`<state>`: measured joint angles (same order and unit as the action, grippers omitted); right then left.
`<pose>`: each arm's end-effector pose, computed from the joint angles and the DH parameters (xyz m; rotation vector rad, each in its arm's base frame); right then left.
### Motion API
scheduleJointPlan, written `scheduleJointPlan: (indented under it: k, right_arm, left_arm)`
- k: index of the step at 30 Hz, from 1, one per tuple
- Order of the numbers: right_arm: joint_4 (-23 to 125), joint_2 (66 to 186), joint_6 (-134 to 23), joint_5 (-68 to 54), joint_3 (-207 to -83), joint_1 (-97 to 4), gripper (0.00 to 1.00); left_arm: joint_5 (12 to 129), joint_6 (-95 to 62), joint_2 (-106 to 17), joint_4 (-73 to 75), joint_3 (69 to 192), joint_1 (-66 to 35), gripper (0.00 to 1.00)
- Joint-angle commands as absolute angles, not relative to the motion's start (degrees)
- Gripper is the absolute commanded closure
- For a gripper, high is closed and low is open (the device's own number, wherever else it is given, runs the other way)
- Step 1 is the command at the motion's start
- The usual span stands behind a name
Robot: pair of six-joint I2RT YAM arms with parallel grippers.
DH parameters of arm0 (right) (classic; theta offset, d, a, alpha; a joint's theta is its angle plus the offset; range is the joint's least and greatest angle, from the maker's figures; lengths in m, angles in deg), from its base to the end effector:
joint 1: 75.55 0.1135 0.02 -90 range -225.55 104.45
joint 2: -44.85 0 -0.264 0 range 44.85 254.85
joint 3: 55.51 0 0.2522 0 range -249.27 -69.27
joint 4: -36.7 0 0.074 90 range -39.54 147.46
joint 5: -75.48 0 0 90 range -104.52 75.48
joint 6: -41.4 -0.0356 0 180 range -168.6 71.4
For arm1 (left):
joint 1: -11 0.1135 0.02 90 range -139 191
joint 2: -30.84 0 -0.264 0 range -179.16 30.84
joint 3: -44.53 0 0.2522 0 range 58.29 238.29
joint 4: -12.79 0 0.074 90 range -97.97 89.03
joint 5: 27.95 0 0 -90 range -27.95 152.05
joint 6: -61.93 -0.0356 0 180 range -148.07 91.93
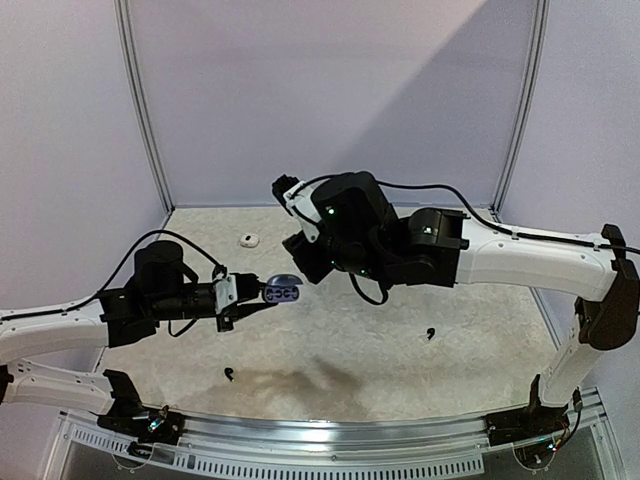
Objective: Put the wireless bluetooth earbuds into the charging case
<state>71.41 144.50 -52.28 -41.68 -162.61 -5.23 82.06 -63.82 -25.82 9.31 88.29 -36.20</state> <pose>0.1528 0.3789 0.3581 -0.8464 1.8200 0.3455 0.1431 -0.1725 0.2474 1.4069 1.2231 -0.4624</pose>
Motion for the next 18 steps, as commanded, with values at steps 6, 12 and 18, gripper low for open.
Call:
scheduleJointPlan:
  k: [6, 12, 18]
  right_arm:
    - [74.72, 147.15, -58.05, -36.17, -160.54, -0.89, 0.57]
    - [75.51, 138.56, -68.1, -45.96, -152.63, -0.36, 0.55]
    - [80.18, 133.17, -67.76, -52.56, -151.39, -4.27, 0.51]
  left_arm:
    - [76.73, -61.28, -27.09, 9.83, 92.89, -35.44, 1.0]
    - [77.34, -56.48, -27.48, 8.22, 92.41, -34.53, 1.0]
    - [76.24, -41.77, -30.74, -4.84, 98.51, -31.12, 1.0]
